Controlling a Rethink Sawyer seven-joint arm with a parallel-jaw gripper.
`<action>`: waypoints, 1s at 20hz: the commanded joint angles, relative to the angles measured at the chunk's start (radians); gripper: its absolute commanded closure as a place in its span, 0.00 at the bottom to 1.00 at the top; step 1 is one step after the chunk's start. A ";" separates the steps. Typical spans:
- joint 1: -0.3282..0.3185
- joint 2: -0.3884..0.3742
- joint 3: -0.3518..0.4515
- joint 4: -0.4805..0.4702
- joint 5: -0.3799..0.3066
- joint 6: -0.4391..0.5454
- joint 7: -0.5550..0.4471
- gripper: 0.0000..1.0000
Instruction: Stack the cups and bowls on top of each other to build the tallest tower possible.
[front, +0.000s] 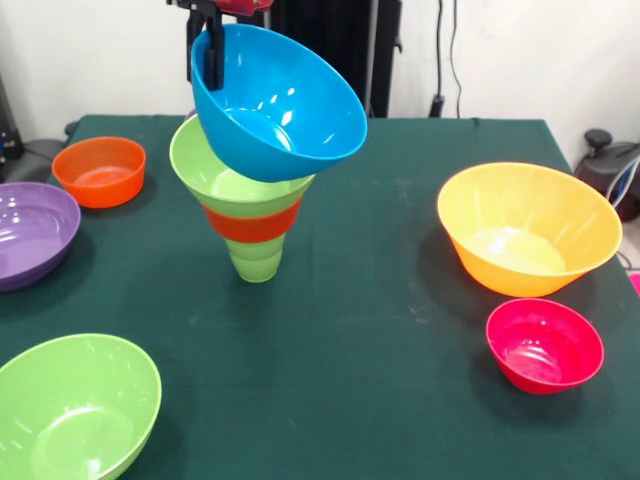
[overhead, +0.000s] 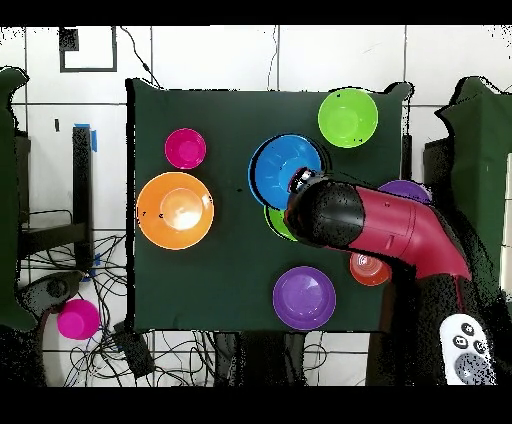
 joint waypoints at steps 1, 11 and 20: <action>0.000 0.046 0.081 0.078 -0.055 -0.029 -0.070 1.00; 0.002 0.055 0.086 0.072 -0.052 -0.033 -0.065 1.00; -0.001 0.064 0.093 0.063 -0.053 -0.033 -0.074 1.00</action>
